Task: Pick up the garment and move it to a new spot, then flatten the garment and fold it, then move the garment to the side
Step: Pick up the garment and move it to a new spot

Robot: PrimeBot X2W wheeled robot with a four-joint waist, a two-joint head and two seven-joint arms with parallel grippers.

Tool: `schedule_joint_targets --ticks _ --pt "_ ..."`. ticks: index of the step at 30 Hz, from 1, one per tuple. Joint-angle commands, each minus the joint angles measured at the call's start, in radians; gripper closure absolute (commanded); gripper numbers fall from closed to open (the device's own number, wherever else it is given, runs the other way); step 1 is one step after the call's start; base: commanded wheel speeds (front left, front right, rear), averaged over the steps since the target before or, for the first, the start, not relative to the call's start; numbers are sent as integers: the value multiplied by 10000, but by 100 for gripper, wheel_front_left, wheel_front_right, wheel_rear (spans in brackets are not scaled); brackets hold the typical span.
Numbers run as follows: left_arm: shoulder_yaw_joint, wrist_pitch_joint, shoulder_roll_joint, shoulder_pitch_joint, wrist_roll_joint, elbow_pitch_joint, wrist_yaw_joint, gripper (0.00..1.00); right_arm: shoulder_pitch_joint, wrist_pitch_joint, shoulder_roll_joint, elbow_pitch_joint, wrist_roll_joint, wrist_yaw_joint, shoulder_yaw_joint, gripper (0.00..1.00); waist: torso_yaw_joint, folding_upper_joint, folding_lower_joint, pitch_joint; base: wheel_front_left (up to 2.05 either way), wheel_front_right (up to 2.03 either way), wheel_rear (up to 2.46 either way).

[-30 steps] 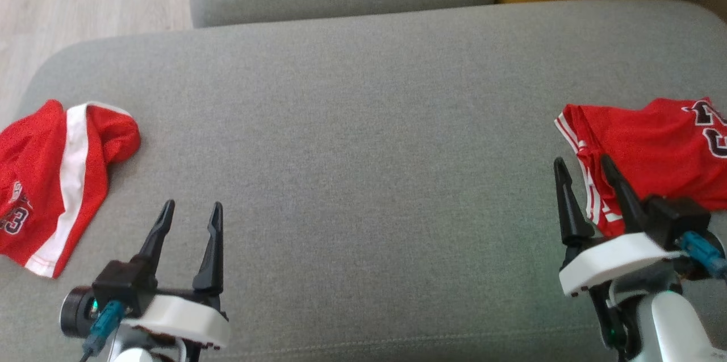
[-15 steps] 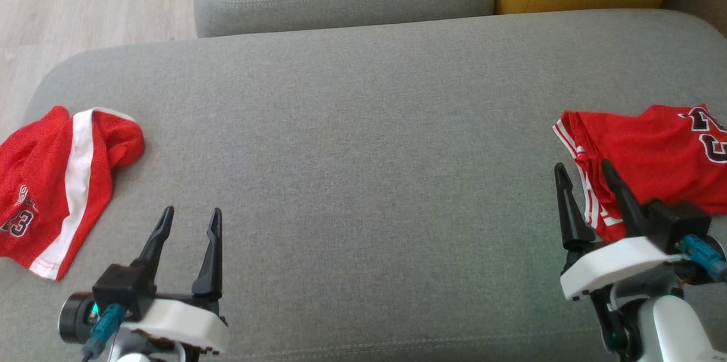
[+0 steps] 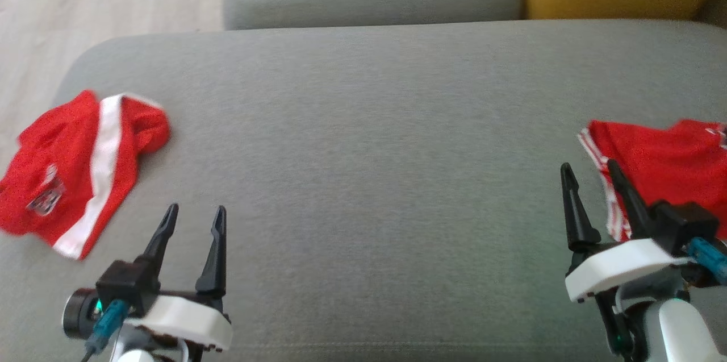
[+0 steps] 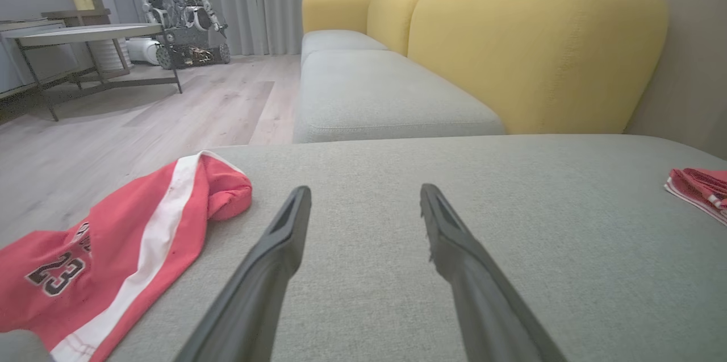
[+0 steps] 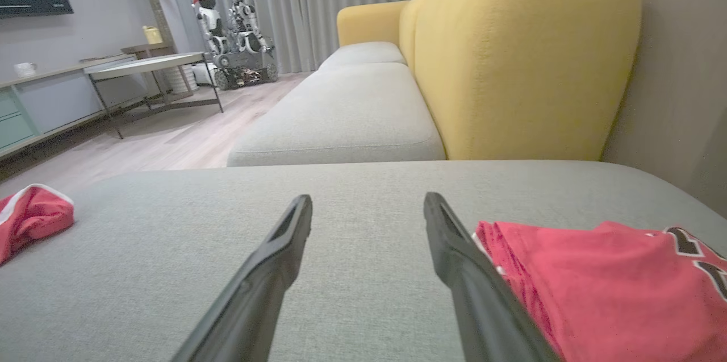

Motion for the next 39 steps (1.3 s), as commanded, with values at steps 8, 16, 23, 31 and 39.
schedule_joint_targets --ticks 8,16,23,31,39 --pt "284 -149 123 -897 15 -187 19 0 -93 144 -26 -693 -116 -7 308 0 2019 0 1 -34 0 0 0" --pt "428 -246 169 -821 -92 -163 112 0 23 195 -26 -772 -1 -7 452 0 3209 0 1 -119 0 0 0" --pt "489 -299 196 -854 -138 -255 172 0 -7 221 -26 -818 -34 -7 486 0 3514 0 1 -35 0 0 0" --pt "505 -341 157 -1066 -281 -261 117 0 -97 314 -26 -905 -60 -7 500 0 3549 0 1 216 0 0 0" --pt "798 -446 -1 -2552 -677 388 -239 0 -805 646 -26 -1288 -258 -7 808 0 3023 0 1 1445 0 0 0"
